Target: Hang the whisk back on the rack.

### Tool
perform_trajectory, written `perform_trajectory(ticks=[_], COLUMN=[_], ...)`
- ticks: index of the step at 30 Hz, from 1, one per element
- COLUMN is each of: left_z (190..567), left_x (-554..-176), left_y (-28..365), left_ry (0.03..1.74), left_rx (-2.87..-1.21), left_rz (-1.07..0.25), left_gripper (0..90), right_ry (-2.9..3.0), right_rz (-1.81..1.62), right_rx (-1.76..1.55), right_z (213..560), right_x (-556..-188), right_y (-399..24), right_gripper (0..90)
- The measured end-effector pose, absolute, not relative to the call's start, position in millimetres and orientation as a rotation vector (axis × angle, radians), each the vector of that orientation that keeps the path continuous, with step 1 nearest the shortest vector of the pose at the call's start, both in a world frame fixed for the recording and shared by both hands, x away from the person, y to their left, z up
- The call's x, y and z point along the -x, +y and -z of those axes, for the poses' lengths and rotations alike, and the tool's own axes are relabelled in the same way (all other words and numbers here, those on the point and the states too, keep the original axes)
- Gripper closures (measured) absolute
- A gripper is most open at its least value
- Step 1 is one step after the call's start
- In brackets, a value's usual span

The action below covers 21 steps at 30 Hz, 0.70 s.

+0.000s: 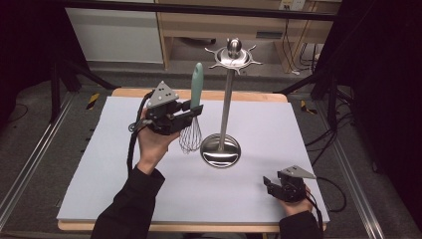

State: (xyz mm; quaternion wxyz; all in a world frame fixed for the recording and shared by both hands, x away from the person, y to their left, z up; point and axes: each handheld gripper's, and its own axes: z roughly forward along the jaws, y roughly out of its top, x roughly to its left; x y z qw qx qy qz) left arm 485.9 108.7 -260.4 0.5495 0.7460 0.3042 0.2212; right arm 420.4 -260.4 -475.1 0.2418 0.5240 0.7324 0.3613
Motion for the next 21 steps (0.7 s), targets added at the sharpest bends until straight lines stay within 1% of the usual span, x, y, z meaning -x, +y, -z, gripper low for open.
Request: perform_trajectory(ticks=[21], left_z=[253.9], left_x=[-490.5], left_y=[97.5], left_ry=[0.713], left_rx=[-1.8], left_rz=[-0.527], left_gripper=[68.5], right_ry=[2.005], right_rz=[-1.003], right_rx=[-1.425], right_z=[474.6], right_x=[-420.3], right_y=[-261.2], right_gripper=[41.0])
